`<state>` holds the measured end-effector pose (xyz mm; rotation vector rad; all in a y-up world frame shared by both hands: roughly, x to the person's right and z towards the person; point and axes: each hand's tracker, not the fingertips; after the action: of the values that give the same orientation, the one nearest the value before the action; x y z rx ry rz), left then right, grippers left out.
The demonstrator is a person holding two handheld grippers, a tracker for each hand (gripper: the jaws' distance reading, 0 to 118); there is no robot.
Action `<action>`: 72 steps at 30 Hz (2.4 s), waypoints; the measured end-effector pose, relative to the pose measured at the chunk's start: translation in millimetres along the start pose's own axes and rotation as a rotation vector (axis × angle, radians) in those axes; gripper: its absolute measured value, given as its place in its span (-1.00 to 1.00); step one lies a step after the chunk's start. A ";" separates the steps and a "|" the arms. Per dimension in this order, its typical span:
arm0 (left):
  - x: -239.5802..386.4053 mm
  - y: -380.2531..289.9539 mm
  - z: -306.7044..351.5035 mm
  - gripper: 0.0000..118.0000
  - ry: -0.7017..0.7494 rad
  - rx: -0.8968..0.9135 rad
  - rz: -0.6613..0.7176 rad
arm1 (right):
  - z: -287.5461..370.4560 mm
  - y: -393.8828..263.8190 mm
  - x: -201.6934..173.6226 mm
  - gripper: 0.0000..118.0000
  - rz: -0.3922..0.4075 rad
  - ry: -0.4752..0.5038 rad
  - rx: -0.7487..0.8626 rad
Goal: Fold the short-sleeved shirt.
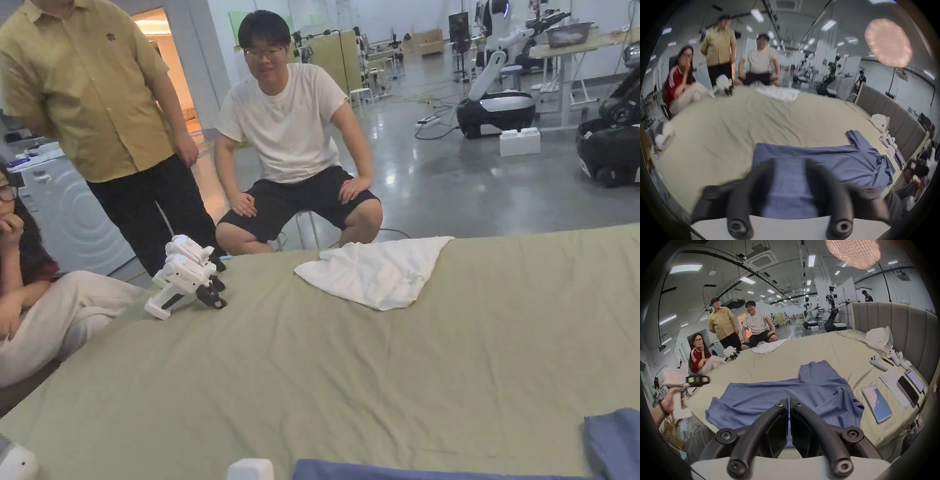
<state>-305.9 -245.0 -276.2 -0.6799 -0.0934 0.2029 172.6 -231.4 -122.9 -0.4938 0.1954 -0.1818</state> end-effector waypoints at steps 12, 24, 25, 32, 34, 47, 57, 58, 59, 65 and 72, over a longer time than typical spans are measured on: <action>-37.8 9.9 -173.2 -0.83 0.170 -0.245 0.091 | -0.6 -23.4 63.1 -1.00 -0.077 -0.137 -0.159; -13.0 31.6 -179.1 -0.99 0.211 -0.416 -0.060 | -246.4 110.0 148.1 0.54 -0.106 -0.142 -0.526; -9.8 31.7 -177.5 -0.99 0.215 -0.418 -0.075 | -267.9 111.8 154.1 0.45 -0.110 -0.168 -0.549; -12.3 34.0 -180.4 -0.99 0.205 -0.435 -0.082 | -325.1 91.3 169.8 0.02 0.022 -0.339 -0.694; -11.8 32.3 -177.6 -0.99 0.204 -0.425 -0.080 | -315.8 90.4 161.1 -0.82 0.009 -0.303 -0.671; -39.4 -49.8 56.0 -1.00 -0.010 -0.198 -0.057 | -83.2 48.8 132.1 -1.00 0.049 -0.126 -0.395; -67.0 -123.0 45.4 0.16 0.044 -0.217 -0.029 | -37.2 -41.4 115.5 0.14 0.033 -0.180 -0.430; -67.7 -120.3 51.8 0.48 0.087 -0.181 -0.012 | -35.5 -42.6 112.8 0.42 0.038 -0.195 -0.417; -66.4 -116.6 61.1 0.52 0.105 -0.125 -0.007 | -28.4 -39.8 106.7 0.35 0.038 -0.182 -0.364; -20.5 -86.5 146.8 0.52 0.125 0.273 0.054 | 6.8 -11.4 49.8 0.36 0.020 -0.057 -0.032; 29.7 -80.2 207.3 0.15 0.121 0.462 -0.120 | 22.8 17.2 -11.0 -0.22 0.117 -0.031 0.106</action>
<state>-295.9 -172.2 -64.4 -0.2245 0.0295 0.0629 169.3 -203.8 -110.1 -0.3786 0.1826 -0.0700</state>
